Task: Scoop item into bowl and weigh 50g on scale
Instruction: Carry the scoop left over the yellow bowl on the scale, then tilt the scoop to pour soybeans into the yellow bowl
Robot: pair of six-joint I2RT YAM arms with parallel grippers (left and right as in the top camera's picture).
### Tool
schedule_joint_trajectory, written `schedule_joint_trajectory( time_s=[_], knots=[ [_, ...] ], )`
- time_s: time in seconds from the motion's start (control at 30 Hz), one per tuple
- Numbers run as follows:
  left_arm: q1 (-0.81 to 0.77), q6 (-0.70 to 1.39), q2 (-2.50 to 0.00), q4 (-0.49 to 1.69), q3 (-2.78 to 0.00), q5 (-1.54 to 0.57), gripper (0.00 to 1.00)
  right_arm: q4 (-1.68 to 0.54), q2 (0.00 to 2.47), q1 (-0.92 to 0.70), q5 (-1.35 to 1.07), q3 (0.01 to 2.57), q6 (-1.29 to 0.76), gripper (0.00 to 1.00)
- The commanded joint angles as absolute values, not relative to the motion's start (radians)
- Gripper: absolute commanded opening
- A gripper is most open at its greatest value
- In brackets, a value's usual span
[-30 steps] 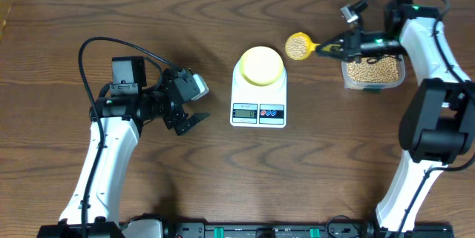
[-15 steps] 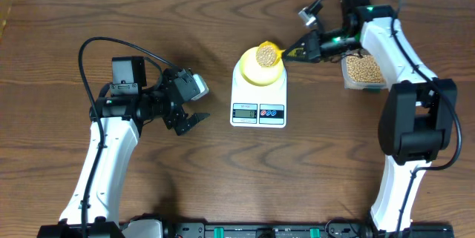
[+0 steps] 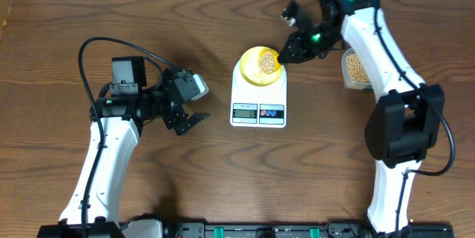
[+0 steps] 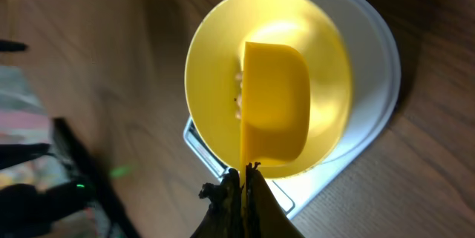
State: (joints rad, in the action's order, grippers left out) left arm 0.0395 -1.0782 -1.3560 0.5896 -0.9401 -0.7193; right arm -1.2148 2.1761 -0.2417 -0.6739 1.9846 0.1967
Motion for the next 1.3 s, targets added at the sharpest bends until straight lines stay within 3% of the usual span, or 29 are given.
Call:
schedule_joint_trajectory(
  time_s=[0.0, 1.27],
  knots=[
    [0.043, -1.088, -1.36, 0.589, -0.946, -0.717, 0.97, -1.219, 2.184, -0.28, -0.552, 2.018, 0.241, 0.01],
    [0.043, -1.088, -1.36, 0.589, -0.946, -0.717, 0.98, -1.239, 2.138, -0.458, -0.094, 2.149, 0.45, 0.01]
  ],
)
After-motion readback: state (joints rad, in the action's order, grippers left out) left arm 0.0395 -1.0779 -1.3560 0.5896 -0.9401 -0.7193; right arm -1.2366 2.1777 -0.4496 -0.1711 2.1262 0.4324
